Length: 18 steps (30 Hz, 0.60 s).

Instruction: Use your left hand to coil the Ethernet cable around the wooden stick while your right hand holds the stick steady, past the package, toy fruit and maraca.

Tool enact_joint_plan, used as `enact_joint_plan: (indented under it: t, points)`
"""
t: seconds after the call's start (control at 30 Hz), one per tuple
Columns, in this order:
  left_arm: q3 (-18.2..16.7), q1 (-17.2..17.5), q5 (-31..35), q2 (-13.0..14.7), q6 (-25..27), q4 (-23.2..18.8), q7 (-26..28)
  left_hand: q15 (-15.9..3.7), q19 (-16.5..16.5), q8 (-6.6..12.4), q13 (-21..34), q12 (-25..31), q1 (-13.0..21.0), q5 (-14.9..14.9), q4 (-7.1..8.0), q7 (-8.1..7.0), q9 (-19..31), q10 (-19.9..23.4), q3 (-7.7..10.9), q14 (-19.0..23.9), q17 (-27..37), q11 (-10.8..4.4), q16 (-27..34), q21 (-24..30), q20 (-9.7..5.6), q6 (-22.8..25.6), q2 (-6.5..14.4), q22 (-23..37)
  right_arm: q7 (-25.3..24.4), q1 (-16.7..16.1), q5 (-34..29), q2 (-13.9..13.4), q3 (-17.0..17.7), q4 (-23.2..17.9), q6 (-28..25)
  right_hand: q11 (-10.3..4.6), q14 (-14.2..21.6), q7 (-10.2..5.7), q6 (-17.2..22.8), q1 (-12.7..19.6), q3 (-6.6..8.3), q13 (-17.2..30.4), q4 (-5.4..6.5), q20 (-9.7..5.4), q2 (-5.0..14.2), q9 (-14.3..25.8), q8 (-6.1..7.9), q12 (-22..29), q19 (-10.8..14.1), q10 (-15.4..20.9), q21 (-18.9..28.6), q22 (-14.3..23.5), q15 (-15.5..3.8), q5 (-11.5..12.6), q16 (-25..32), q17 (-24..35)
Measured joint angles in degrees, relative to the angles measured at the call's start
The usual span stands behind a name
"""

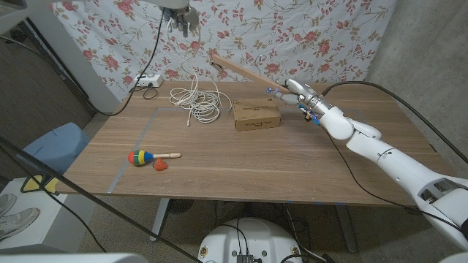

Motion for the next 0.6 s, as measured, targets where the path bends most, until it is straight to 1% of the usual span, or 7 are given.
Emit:
enact_joint_plan:
  t: [0.2, 0.27, 0.33, 0.4, 0.5, 0.53, 0.6]
  points:
    - [-3.12, 2.28, -1.77, -0.2, -2.6, 1.7, 0.79, 0.0, 0.0, 0.43, 0.26, -0.32, 0.0, 0.0, 0.23, -0.08, 0.0, -0.01, 0.23, 0.0, -0.07, 0.01, 0.0, 0.33, 0.0, -0.09, 0.0, -0.66, 0.17, 0.44, 0.12, 0.59, -0.05, 0.47, 0.67, 0.0, 0.0, 0.0, 0.0, 0.0, -0.08, 0.0, -0.08, 0.0, 0.0, 0.0, -0.02, 0.0, 0.0, 0.0, 0.0, 0.0, 0.0, 0.2, 0.0, 0.0]
    - [-4.15, 3.13, -2.48, -0.56, -4.31, 2.37, 1.31, 0.0, 0.0, 0.44, 0.23, -0.69, 0.0, 0.0, 0.14, -0.08, -0.24, 0.0, 0.33, 0.0, -0.32, 0.01, 0.0, 0.48, 0.0, -0.09, 0.0, -0.94, 0.2, 0.56, 0.14, 0.78, -0.08, 0.57, 0.84, 0.0, 0.0, 0.0, 0.0, 0.0, -0.08, 0.0, -0.08, 0.0, 0.0, 0.0, -0.03, 0.0, 0.0, 0.0, 0.0, 0.0, 0.0, 0.23, 0.0, 0.0]
    - [-5.81, 4.43, -2.48, -1.17, -4.31, 3.49, 1.31, 0.0, 0.0, 0.44, 0.12, -0.75, 0.0, 0.0, 0.0, -0.08, -0.37, 0.0, 0.47, 0.01, -0.34, 0.01, -0.3, 0.48, 0.0, -0.09, 0.0, -1.19, 0.25, 0.56, 0.16, 0.78, -0.08, 0.57, 1.03, 0.0, 0.0, 0.0, 0.0, 0.0, -0.09, 0.0, -0.08, 0.0, 0.0, 0.0, -0.06, 0.0, 0.0, 0.0, 0.0, 0.0, 0.0, 0.23, 0.0, 0.0]
    - [-6.75, 5.14, -3.15, -1.6, -6.29, 4.15, 1.8, 0.01, 0.0, 0.44, 0.31, -0.75, 0.0, -0.39, 0.18, -0.07, -0.66, 0.0, 0.64, 0.01, -0.34, 0.01, -0.29, 0.91, 0.0, -0.11, 0.0, -1.42, 0.25, 0.74, 0.19, 1.09, -0.11, 0.76, 1.14, 0.0, 0.0, 0.0, 0.0, 0.0, -0.09, 0.0, -0.08, 0.0, 0.0, -0.16, -0.13, 0.0, 0.0, 0.0, 0.0, 0.0, 0.0, 0.23, 0.0, 0.0]
    - [-8.44, 6.49, -3.49, -2.48, -7.41, 5.44, 2.01, 0.01, 0.0, 1.05, 0.37, -0.75, 0.0, -0.39, -0.07, -0.02, -0.63, 0.0, 0.89, 0.01, -0.52, 0.01, -0.29, 1.24, 0.0, -0.31, 0.0, -1.82, 0.25, 0.78, 0.2, 1.21, -0.11, 0.83, 1.25, 0.0, 0.0, 0.0, 0.0, 0.0, -0.09, 0.0, -0.08, 0.0, 0.0, -0.27, -0.13, 0.0, 0.0, 0.0, 0.0, 0.0, 0.0, 0.23, 0.0, 0.0]
    - [-9.19, 7.13, -3.77, -2.92, -8.22, 6.11, 2.09, 0.01, 0.0, 1.06, 0.37, -0.85, -0.01, -0.48, 0.1, 0.03, -0.63, 0.0, 1.05, 0.01, -0.6, 0.01, -0.29, 1.32, 0.0, -0.35, 0.01, -2.11, 0.25, 0.79, 0.21, 1.29, -0.11, 0.91, 1.26, 0.02, 0.0, 0.01, 0.01, 0.0, -0.09, 0.0, -0.08, 0.0, 0.0, -0.27, -0.14, 0.0, 0.0, 0.02, 0.0, 0.0, 0.0, 0.23, 0.0, 0.04]
    - [-10.24, 8.0, -3.99, -3.59, -9.14, 7.06, 2.13, 0.01, 0.0, 1.32, 0.54, -0.97, -0.38, -0.66, -0.07, 0.16, -0.89, 0.0, 1.34, 0.02, -0.61, 0.01, -0.29, 1.68, 0.0, -0.22, 0.38, -2.46, 0.26, 0.84, 0.22, 1.42, -0.11, 0.99, 1.31, 0.2, 0.0, 0.22, 0.22, 0.0, -0.1, -0.01, -0.09, 0.0, 0.0, -0.27, -0.23, -0.01, 0.0, 0.22, 0.0, 0.0, 0.0, 0.23, 0.0, 0.15]
